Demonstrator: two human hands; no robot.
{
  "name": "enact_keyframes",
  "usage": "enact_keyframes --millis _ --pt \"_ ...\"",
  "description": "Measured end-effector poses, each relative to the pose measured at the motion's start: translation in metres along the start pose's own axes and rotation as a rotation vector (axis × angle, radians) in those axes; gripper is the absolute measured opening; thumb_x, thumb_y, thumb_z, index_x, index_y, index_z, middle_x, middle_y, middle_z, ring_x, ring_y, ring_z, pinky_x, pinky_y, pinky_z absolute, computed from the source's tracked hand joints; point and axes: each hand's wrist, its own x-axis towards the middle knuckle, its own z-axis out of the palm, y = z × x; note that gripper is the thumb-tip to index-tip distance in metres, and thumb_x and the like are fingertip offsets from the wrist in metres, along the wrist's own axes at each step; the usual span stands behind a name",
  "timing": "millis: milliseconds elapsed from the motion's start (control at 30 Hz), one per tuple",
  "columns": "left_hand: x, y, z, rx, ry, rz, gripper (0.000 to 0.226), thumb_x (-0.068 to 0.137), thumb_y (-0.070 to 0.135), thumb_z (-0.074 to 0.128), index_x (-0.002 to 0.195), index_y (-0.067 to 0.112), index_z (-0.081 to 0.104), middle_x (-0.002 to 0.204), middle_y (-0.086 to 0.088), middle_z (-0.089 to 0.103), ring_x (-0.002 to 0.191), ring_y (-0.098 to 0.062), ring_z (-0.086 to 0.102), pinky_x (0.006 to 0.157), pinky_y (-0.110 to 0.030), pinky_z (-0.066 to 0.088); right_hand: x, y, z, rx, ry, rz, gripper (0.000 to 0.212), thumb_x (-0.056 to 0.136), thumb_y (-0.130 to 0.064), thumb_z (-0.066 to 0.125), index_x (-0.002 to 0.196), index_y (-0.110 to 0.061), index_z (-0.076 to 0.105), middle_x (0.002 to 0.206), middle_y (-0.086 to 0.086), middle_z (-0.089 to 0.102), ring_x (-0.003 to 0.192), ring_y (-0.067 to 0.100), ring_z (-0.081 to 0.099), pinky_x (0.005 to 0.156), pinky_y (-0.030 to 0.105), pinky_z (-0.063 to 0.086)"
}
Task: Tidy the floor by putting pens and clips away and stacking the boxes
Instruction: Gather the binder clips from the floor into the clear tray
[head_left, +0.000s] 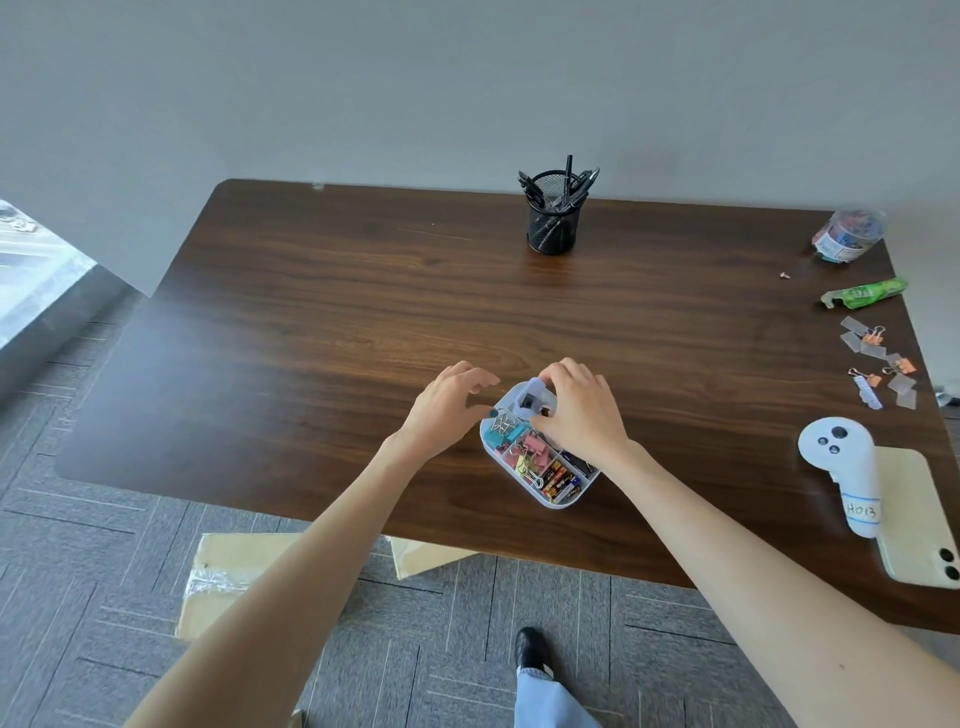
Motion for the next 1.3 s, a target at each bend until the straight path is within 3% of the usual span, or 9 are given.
enact_keyframes --millis 300,400,500,600,733,900,1033,1200,1300 --pt "-0.012 0.002 0.011 -0.056 0.021 -0.061 0.031 0.088 0.02 0.065 0.119 0.021 0.062 0.118 0.004 0.06 0.098 -0.006 0.055 0.075 -0.028 0.054 -0.005 0.001 -0.008 0.186 -0.125 0.085 0.056 0.088 -0.036 0.064 0.137 -0.017 0.043 0.137 -0.001 0.05 0.122 0.016 0.052 0.094 0.034 0.044" --pt "-0.018 0.008 0.016 -0.054 0.075 -0.162 0.028 0.092 0.027 0.059 0.12 0.02 0.059 0.114 0.005 0.059 0.093 -0.006 0.056 0.068 -0.022 0.047 -0.015 0.009 -0.013 0.24 -0.035 0.173 0.033 0.095 -0.029 0.053 0.126 -0.018 0.05 0.126 -0.003 0.056 0.105 0.011 0.059 0.075 0.024 0.046" --pt "-0.024 0.01 0.023 -0.047 0.079 -0.268 0.025 0.094 0.031 0.052 0.116 0.02 0.059 0.11 0.004 0.061 0.087 -0.009 0.058 0.06 -0.023 0.046 -0.029 0.021 -0.017 0.148 -0.009 0.265 0.015 0.094 -0.022 0.051 0.107 -0.018 0.058 0.109 -0.002 0.06 0.087 0.012 0.059 0.065 0.025 0.043" --pt "-0.027 0.013 0.03 -0.111 0.057 -0.302 0.02 0.095 0.026 0.051 0.11 0.018 0.062 0.108 -0.002 0.067 0.081 -0.014 0.065 0.06 -0.033 0.057 -0.045 0.029 -0.017 0.071 -0.103 0.385 0.012 0.091 -0.025 0.052 0.097 -0.018 0.06 0.097 -0.002 0.06 0.078 0.014 0.055 0.061 0.027 0.039" --pt "-0.027 0.015 0.032 -0.222 0.096 -0.409 0.018 0.096 0.016 0.05 0.106 0.011 0.064 0.104 -0.007 0.07 0.064 -0.013 0.067 0.057 -0.029 0.059 -0.056 0.034 -0.011 0.015 -0.168 0.438 0.013 0.093 -0.026 0.051 0.095 -0.018 0.061 0.092 0.001 0.066 0.073 0.016 0.057 0.058 0.026 0.041" --pt "-0.027 0.019 0.027 -0.224 0.093 -0.408 0.015 0.094 0.015 0.053 0.1 0.007 0.065 0.099 -0.01 0.07 0.067 -0.016 0.068 0.049 -0.023 0.052 -0.051 0.03 -0.005 0.117 -0.135 0.455 0.009 0.095 -0.017 0.053 0.096 -0.014 0.061 0.093 0.006 0.07 0.074 0.02 0.069 0.06 0.031 0.055" --pt "-0.022 0.008 0.023 -0.255 0.13 -0.447 0.011 0.092 0.015 0.054 0.091 0.01 0.064 0.09 -0.009 0.072 0.064 -0.015 0.069 0.055 -0.035 0.059 -0.036 0.021 -0.002 0.154 -0.08 0.438 0.014 0.096 -0.016 0.052 0.103 -0.011 0.063 0.099 0.008 0.07 0.08 0.022 0.07 0.054 0.023 0.045" --pt "-0.004 -0.013 0.008 -0.319 0.186 -0.503 0.011 0.092 0.014 0.055 0.092 0.009 0.064 0.09 -0.008 0.07 0.068 -0.017 0.07 0.056 -0.034 0.06 0.002 0.009 0.006 0.193 -0.025 0.438 0.016 0.097 -0.017 0.051 0.105 -0.011 0.062 0.104 0.009 0.068 0.089 0.025 0.067 0.063 0.026 0.042" --pt "0.013 -0.028 -0.004 -0.348 0.231 -0.538 0.012 0.092 0.014 0.054 0.091 0.009 0.064 0.086 -0.008 0.07 0.06 -0.014 0.069 0.058 -0.039 0.061 0.029 0.0 0.01 0.239 -0.001 0.44 0.018 0.096 -0.018 0.053 0.111 -0.01 0.06 0.111 0.007 0.063 0.096 0.024 0.063 0.068 0.027 0.043"
